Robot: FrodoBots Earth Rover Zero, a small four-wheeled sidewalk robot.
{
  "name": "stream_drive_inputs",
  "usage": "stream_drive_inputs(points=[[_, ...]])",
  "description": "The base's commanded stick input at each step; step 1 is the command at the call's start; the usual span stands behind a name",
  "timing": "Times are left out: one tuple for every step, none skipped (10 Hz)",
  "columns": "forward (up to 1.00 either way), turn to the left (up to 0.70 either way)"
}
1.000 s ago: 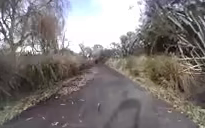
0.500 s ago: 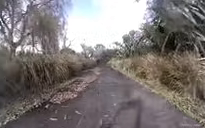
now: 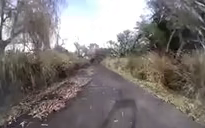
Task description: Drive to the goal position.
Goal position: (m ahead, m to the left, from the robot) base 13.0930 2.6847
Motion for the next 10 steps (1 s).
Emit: stream_drive_inputs(points=[[0.85,0.00],[0.85,0.00],[0.85,0.00],[0.85,0.00],[0.85,0.00],[0.85,0.00],[0.85,0.00],[0.85,0.00],[0.85,0.00],[0.85,-0.03]])
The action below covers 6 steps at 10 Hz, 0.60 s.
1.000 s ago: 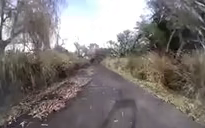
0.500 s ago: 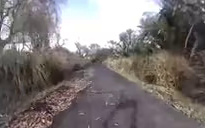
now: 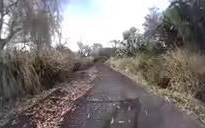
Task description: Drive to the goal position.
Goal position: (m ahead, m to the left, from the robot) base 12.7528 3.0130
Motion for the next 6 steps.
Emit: stream_drive_inputs(points=[[0.85,-0.12],[0.85,-0.34],[0.85,-0.34],[0.85,-0.34],[0.85,-0.34],[0.85,-0.34]])
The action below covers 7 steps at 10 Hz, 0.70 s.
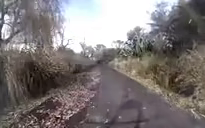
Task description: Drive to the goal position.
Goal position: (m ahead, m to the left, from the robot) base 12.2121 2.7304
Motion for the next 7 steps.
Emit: stream_drive_inputs(points=[[0.85,-0.32],[0.85,-0.25],[0.85,-0.12],[0.85,0.00],[0.85,0.00],[0.85,0.00],[0.85,0.00]])
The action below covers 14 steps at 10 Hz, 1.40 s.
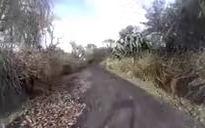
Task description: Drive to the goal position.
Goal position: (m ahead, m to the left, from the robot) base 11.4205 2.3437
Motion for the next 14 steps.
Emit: stream_drive_inputs(points=[[0.85,0.00],[0.85,0.00],[0.85,-0.02],[0.85,-0.34],[0.85,-0.34],[0.85,-0.34],[0.85,-0.34],[0.85,-0.29],[0.85,-0.03],[0.85,0.00],[0.85,0.00],[0.85,0.00],[0.85,0.00],[0.85,0.00]])
